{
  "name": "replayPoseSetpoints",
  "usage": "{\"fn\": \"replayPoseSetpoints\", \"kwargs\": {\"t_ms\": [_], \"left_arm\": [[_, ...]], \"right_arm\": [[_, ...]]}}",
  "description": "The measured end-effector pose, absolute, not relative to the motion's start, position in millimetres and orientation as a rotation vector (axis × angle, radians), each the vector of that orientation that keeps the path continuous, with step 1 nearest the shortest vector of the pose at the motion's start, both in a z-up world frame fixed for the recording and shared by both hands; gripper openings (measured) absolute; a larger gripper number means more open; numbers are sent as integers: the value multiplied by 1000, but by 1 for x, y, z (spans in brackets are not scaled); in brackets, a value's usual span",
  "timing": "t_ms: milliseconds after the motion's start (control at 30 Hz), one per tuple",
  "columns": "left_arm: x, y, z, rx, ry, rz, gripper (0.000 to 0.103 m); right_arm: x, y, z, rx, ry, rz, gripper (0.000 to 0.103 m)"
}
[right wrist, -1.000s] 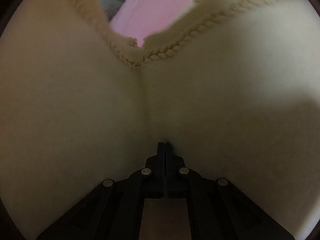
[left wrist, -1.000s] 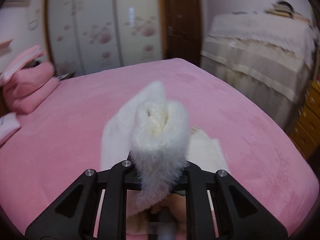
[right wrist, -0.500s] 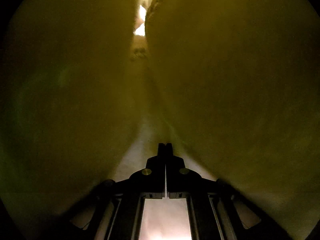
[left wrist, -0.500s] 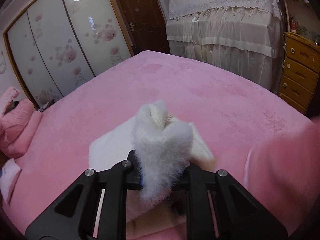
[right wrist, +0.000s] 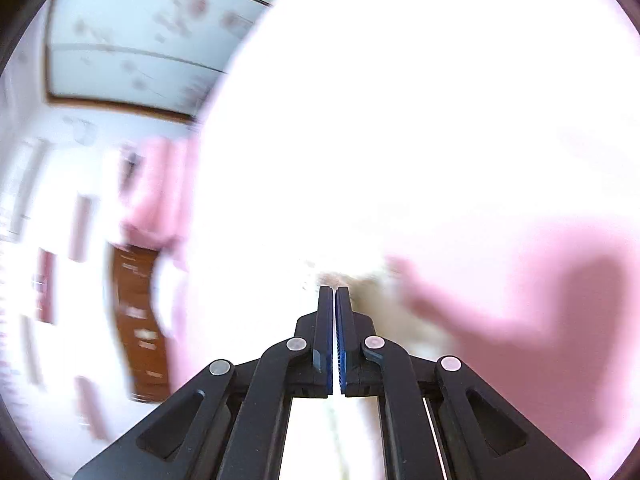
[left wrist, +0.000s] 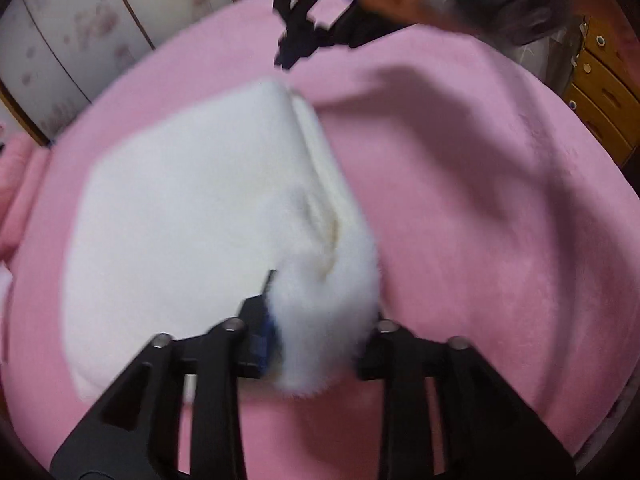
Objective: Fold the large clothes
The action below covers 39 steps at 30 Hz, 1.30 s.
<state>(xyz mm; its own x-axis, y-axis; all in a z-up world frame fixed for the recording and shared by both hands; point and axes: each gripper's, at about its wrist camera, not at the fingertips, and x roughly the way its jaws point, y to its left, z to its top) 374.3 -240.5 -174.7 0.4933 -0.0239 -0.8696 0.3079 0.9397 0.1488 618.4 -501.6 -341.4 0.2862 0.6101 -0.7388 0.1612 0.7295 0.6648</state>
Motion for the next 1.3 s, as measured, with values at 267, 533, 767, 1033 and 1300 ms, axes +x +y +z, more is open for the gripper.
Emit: {"fn": "replayPoseSetpoints", "kwargs": {"t_ms": [267, 533, 767, 1033, 1300], "left_arm": [[359, -235, -147, 129, 1108, -310, 68], [369, -154, -86, 11, 1157, -64, 69], [411, -70, -79, -98, 1150, 144, 69], [417, -26, -95, -153, 1235, 78, 65], [425, -22, -111, -107, 1256, 12, 63]], "right_arm": [[517, -471, -355, 783, 1398, 498, 26], [417, -395, -349, 650, 1446, 500, 79], [382, -275, -335, 364, 1456, 376, 32], [294, -316, -279, 500, 1214, 283, 18], [221, -252, -256, 327, 1141, 4, 20]]}}
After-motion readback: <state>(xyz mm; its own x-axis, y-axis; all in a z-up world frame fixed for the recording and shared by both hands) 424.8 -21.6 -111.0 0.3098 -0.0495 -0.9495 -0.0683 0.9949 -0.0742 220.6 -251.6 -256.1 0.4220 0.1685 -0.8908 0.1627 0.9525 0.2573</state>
